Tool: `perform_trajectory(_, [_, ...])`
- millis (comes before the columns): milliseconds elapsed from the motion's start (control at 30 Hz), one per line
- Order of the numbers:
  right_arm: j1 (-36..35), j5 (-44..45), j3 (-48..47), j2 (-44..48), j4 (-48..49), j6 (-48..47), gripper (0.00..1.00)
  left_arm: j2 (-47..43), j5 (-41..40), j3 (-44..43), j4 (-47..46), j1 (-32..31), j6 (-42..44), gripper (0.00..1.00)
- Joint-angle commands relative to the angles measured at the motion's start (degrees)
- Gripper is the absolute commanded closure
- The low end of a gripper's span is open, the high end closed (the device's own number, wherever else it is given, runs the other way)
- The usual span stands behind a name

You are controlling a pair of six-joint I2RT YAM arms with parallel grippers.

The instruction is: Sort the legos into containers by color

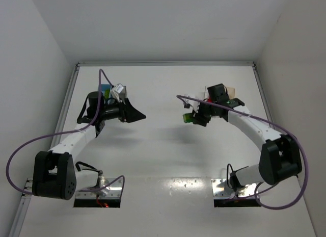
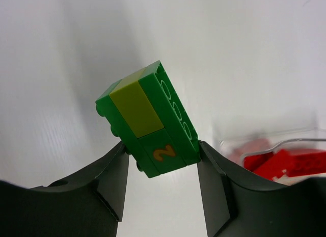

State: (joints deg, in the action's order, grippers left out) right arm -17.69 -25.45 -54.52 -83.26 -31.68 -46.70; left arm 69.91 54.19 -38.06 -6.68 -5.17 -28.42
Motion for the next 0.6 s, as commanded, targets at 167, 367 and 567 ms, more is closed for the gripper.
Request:
perform_trajectory(167, [-7.0,2.6,-9.2,1.1,16.7,26.1,0.82,3.6,14.4,-0.6,-28.8,0.3,-28.0,0.11])
perform_trajectory(367, [-12.9,9.1,-16.0,-2.3,18.1,27.4,0.84,9.4,15.1,-5.1,-43.3,-0.2,-42.0,0.11])
perform_trajectory(567, [-17.7,11.7,-22.5,-6.0,15.5,27.4,0.84,10.5,8.1,-14.8,-21.8,-2.3,-25.3,0.15])
